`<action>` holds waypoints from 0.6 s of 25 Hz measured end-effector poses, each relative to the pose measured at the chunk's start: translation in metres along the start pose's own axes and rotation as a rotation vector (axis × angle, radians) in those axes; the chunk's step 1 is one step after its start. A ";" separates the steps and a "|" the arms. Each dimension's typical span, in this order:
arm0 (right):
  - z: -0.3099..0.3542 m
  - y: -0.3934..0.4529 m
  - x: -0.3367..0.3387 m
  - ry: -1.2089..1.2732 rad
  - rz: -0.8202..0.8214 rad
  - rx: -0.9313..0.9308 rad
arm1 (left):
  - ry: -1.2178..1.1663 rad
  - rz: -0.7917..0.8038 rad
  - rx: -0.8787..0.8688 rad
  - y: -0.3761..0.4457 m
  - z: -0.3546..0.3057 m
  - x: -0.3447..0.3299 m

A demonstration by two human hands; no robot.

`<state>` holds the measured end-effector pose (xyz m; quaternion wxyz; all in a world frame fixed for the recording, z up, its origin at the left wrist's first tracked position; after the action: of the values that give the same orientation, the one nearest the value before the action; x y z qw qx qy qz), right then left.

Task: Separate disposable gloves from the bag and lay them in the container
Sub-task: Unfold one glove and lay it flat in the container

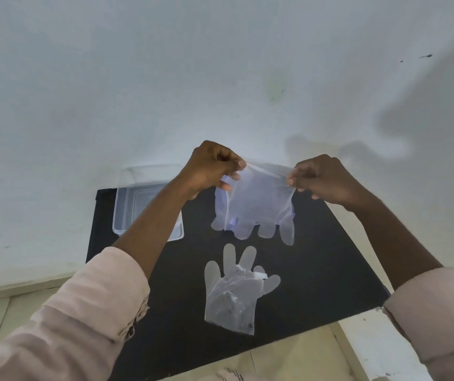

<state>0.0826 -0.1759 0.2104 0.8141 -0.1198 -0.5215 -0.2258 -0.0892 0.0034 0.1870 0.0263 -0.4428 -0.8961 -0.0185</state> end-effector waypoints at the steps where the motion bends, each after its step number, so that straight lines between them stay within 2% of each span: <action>1: -0.003 0.002 -0.001 0.114 -0.019 -0.026 | 0.002 0.001 0.021 0.001 -0.001 0.003; 7: -0.005 0.023 -0.003 0.657 -0.122 -0.091 | -0.020 -0.067 0.066 0.006 -0.006 0.008; 12: -0.005 0.036 -0.004 0.810 -0.072 -0.077 | -0.277 -0.176 0.026 0.006 -0.005 -0.008; 15: -0.009 0.040 -0.008 0.890 -0.045 -0.100 | -0.340 -0.245 0.023 0.006 -0.003 -0.021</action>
<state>0.1067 -0.1428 0.2013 0.9473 -0.0387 -0.1111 -0.2980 -0.0720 -0.0096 0.1884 -0.1225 -0.3270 -0.9349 0.0635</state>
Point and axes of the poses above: each hand's wrist, its own y-axis towards the middle knuckle, its own x-axis out of the back of the hand, z = x × y, the point moved 1 cm from there along y, towards the middle knuckle, and after that the axes turned 11 degrees about -y, right-handed, at the moved point
